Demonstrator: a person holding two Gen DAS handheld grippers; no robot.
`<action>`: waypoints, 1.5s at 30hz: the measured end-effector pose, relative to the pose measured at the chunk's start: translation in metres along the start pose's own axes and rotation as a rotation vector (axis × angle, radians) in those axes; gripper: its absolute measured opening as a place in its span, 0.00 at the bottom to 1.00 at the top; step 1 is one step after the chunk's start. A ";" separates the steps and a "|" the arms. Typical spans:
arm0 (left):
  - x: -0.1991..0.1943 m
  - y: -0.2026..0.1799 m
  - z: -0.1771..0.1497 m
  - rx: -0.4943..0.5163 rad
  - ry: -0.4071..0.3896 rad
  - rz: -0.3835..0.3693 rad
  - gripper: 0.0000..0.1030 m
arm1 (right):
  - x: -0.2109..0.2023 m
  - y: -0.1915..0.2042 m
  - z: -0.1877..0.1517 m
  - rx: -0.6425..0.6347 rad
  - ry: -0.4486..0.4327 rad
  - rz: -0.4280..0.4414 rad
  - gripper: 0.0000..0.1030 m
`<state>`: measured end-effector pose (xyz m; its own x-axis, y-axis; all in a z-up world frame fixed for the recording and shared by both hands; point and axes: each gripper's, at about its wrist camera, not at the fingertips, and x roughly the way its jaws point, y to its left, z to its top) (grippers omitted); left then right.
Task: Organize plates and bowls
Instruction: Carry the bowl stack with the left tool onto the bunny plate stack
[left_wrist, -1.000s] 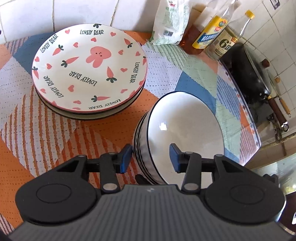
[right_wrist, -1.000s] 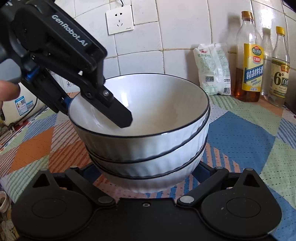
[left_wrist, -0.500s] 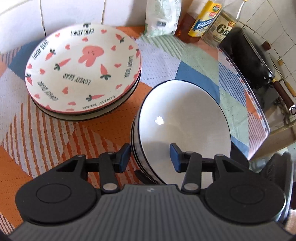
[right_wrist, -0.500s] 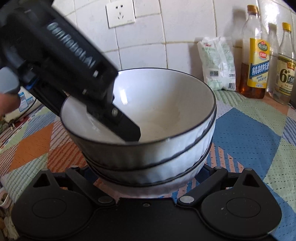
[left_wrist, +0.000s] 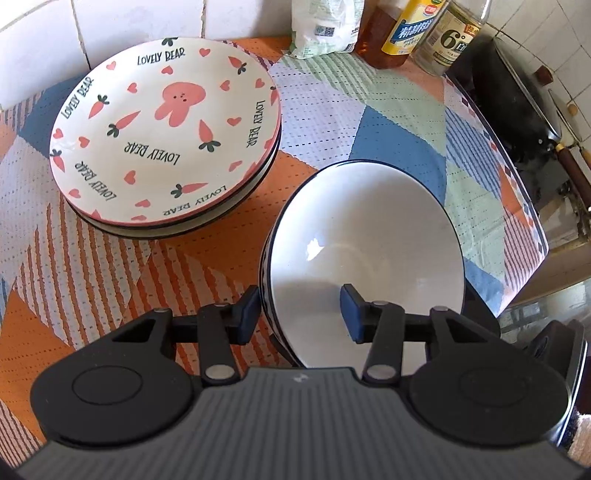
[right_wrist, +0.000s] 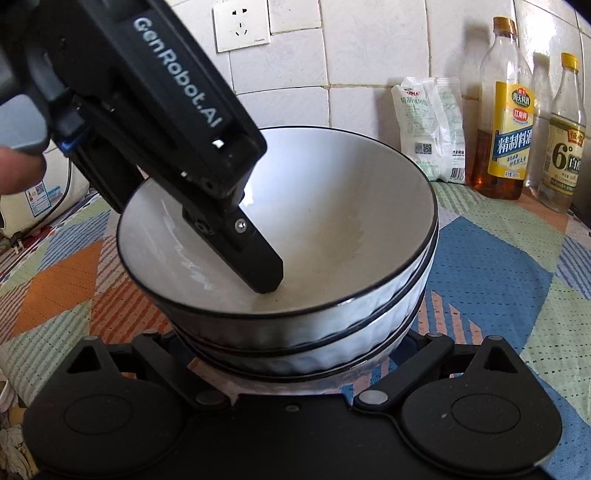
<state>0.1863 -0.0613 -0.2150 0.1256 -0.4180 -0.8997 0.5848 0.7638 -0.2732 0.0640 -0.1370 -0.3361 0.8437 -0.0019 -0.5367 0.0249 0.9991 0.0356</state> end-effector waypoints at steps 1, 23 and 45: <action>-0.001 0.000 -0.001 0.000 0.001 -0.009 0.44 | -0.001 0.000 0.000 -0.007 0.002 0.002 0.97; -0.074 0.019 0.022 -0.057 -0.139 0.017 0.44 | -0.003 0.007 0.083 -0.252 -0.028 0.101 0.97; -0.046 0.104 0.083 -0.167 -0.128 0.107 0.45 | 0.103 0.023 0.127 -0.274 -0.004 0.215 0.97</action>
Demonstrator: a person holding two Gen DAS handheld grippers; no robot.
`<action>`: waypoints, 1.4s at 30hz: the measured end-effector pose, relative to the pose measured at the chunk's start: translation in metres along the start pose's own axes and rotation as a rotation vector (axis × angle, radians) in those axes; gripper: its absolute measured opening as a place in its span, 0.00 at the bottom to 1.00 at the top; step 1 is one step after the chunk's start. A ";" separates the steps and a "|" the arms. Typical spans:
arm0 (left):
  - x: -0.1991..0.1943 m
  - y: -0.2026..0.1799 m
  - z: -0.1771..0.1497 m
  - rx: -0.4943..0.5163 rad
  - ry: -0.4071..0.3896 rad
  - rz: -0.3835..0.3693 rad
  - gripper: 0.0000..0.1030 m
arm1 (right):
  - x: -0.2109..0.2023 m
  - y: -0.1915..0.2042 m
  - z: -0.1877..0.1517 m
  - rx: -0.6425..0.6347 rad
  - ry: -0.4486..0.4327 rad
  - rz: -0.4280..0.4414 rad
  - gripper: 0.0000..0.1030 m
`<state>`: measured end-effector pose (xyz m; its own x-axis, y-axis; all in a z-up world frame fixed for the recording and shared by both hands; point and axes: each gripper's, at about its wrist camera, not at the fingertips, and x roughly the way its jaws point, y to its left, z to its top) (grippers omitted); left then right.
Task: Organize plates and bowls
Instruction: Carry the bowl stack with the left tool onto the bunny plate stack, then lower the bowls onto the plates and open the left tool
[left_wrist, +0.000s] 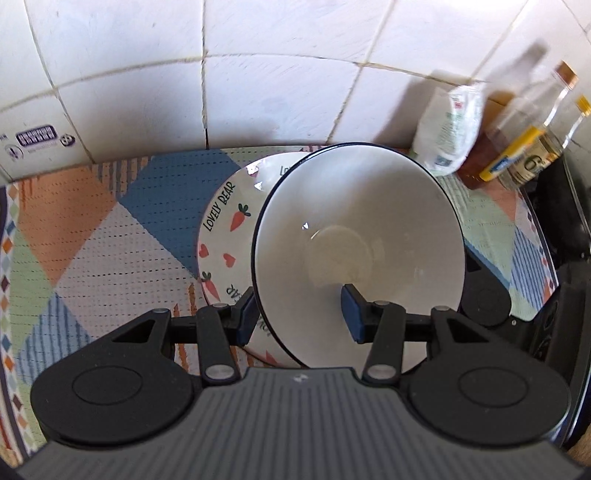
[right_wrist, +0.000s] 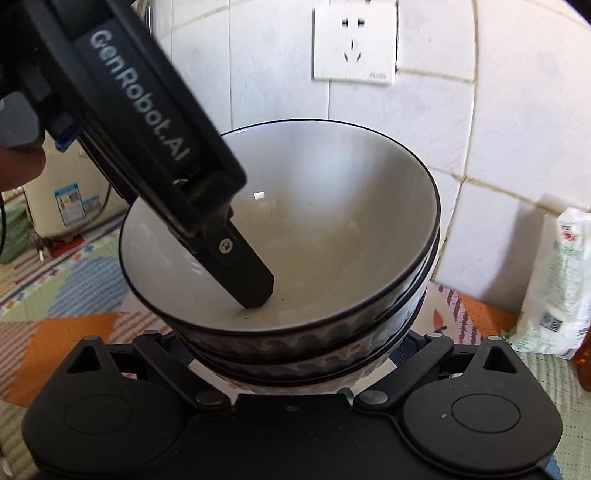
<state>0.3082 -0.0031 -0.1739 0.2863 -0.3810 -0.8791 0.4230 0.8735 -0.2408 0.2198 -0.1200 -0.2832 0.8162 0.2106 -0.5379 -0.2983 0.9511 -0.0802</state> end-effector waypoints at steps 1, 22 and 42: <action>0.003 0.002 0.001 -0.009 0.004 -0.003 0.45 | 0.003 -0.002 0.000 0.009 0.005 0.001 0.97; 0.014 -0.016 0.002 0.048 -0.065 0.143 0.47 | 0.034 -0.019 0.002 0.005 0.147 0.036 0.96; -0.082 -0.021 -0.039 0.047 -0.161 0.171 0.59 | -0.080 0.008 -0.003 0.130 0.109 -0.114 0.97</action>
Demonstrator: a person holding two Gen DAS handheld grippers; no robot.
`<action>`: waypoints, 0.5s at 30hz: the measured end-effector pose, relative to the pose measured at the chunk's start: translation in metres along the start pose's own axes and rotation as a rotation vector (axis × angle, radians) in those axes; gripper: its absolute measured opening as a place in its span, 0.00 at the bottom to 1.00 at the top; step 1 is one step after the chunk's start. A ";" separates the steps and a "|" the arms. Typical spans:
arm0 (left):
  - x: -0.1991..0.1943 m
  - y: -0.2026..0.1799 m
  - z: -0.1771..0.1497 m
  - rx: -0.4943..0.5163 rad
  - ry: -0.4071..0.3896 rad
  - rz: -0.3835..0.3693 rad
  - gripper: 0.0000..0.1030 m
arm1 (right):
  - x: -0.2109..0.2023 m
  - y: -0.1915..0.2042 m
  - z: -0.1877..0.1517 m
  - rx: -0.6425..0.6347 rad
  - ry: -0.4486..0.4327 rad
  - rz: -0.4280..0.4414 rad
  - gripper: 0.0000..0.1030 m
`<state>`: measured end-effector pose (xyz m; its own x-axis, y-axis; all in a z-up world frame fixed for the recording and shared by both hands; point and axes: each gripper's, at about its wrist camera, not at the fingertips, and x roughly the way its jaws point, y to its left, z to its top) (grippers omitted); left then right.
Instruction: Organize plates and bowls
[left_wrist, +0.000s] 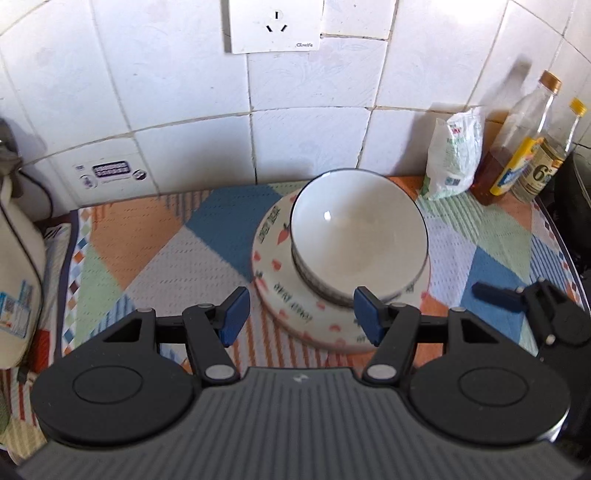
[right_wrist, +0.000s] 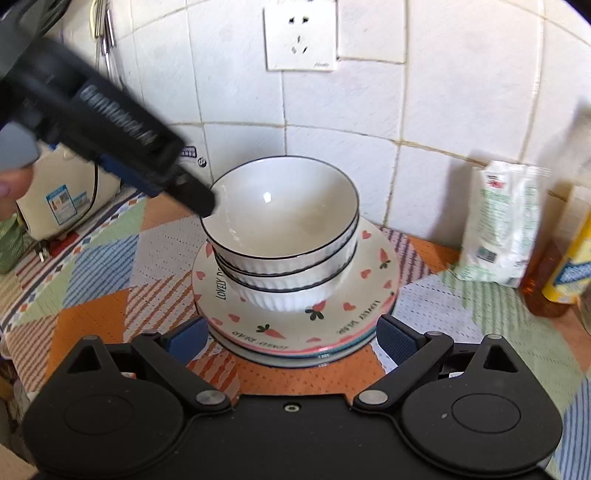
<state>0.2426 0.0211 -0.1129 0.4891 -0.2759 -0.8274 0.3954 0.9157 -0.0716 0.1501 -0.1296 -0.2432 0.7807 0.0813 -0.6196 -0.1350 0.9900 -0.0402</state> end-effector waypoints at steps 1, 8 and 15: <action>-0.006 0.000 -0.004 0.002 -0.002 0.000 0.60 | -0.004 0.001 -0.001 0.000 -0.006 -0.012 0.97; -0.057 -0.004 -0.030 0.007 -0.033 0.004 0.62 | -0.047 0.014 -0.006 0.066 -0.049 -0.064 0.97; -0.107 -0.007 -0.061 0.017 -0.047 -0.010 0.69 | -0.102 0.034 -0.017 0.108 -0.090 -0.114 0.97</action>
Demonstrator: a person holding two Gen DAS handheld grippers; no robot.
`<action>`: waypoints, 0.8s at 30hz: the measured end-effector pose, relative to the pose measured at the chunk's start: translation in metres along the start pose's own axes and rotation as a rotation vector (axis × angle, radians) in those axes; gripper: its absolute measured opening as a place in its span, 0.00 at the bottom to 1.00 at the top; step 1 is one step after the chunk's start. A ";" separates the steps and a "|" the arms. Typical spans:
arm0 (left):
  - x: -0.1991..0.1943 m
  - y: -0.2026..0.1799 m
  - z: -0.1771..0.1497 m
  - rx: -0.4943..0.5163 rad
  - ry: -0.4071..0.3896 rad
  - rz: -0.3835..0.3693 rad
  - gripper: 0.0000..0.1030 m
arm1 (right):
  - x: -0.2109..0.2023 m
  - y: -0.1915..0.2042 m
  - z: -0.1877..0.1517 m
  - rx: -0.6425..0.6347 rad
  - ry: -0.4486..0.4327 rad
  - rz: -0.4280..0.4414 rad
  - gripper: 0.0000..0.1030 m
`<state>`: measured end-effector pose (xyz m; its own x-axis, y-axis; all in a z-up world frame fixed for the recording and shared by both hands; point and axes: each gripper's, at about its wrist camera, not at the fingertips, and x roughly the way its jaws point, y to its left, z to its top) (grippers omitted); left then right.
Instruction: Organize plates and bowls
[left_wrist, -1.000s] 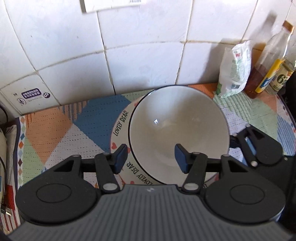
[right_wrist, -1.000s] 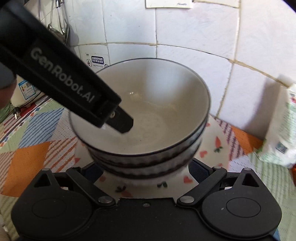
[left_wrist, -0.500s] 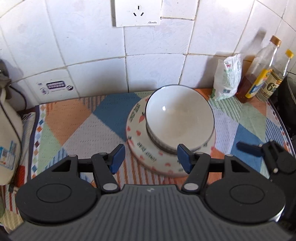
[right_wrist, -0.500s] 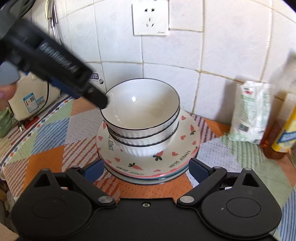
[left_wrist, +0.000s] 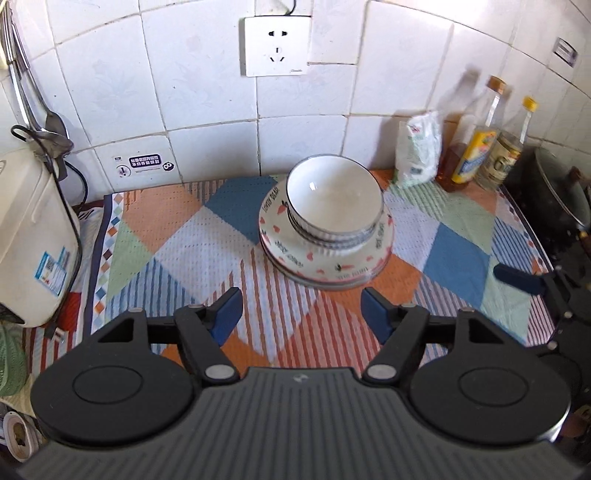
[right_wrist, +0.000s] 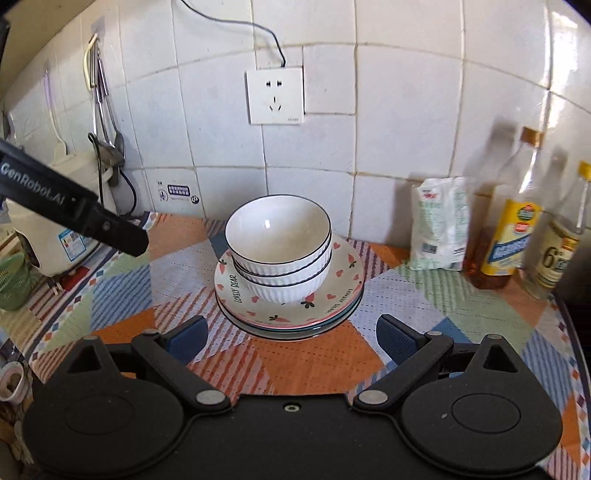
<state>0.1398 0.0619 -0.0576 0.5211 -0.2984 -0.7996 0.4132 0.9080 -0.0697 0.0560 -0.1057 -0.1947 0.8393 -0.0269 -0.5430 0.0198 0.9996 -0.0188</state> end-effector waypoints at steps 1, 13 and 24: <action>-0.006 -0.001 -0.005 0.006 -0.001 0.005 0.70 | -0.008 0.002 -0.001 0.005 -0.010 -0.005 0.97; -0.056 -0.015 -0.069 0.004 -0.012 0.022 0.80 | -0.089 0.010 -0.028 0.076 -0.041 -0.112 0.97; -0.080 -0.011 -0.092 0.002 -0.045 0.077 0.93 | -0.126 0.025 -0.035 0.037 -0.010 -0.198 0.97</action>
<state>0.0252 0.1029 -0.0476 0.5843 -0.2402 -0.7752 0.3720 0.9282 -0.0071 -0.0680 -0.0772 -0.1564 0.8225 -0.2231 -0.5232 0.2048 0.9743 -0.0935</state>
